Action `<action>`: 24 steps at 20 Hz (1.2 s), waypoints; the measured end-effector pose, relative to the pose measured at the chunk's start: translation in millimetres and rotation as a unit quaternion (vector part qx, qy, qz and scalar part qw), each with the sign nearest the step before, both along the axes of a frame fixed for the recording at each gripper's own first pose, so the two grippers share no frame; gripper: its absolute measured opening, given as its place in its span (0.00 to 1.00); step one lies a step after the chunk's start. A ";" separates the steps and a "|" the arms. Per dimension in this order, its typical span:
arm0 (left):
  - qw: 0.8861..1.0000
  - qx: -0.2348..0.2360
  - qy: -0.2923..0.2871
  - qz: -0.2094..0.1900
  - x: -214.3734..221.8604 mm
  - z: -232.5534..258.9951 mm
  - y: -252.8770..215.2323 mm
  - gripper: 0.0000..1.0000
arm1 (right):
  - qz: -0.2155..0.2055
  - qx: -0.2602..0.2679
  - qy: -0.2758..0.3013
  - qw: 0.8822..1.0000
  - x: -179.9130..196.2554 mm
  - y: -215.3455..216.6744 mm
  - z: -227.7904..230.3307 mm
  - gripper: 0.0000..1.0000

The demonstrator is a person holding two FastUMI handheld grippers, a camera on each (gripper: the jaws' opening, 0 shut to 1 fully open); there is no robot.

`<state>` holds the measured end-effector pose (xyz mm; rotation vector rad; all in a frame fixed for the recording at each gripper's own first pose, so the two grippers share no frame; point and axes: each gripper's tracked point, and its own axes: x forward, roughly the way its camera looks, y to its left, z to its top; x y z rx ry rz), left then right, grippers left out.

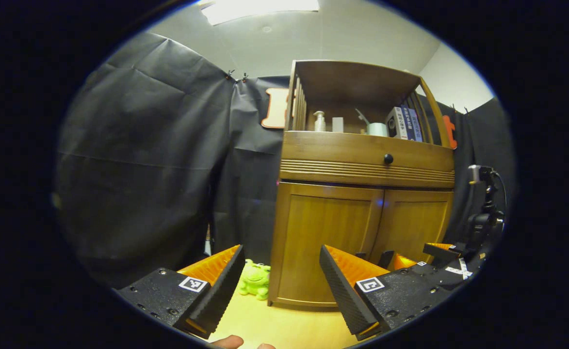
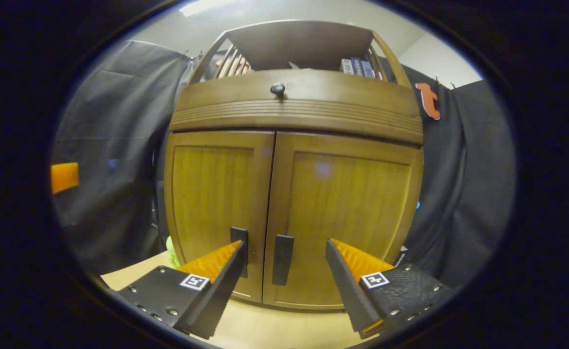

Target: Open the right door of the double-door shoe cabinet with the right hand, and open the left door with the left hand.

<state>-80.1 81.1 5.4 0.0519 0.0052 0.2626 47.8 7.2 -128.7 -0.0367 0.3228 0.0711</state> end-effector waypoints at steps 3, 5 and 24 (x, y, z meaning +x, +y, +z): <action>0.999 0.006 -0.001 0.041 -17.1 3.9 30.9 0.92 | -0.003 0.000 0.034 0.999 25.7 4.9 -35.2 0.84; 0.998 0.006 -0.005 0.068 -28.3 7.6 50.4 0.92 | -0.017 -0.003 0.055 0.998 38.8 5.8 -54.4 0.77; 0.994 -0.015 -0.003 0.112 -51.3 -2.0 73.4 0.92 | -0.028 0.018 0.104 0.994 64.4 4.4 -80.2 0.23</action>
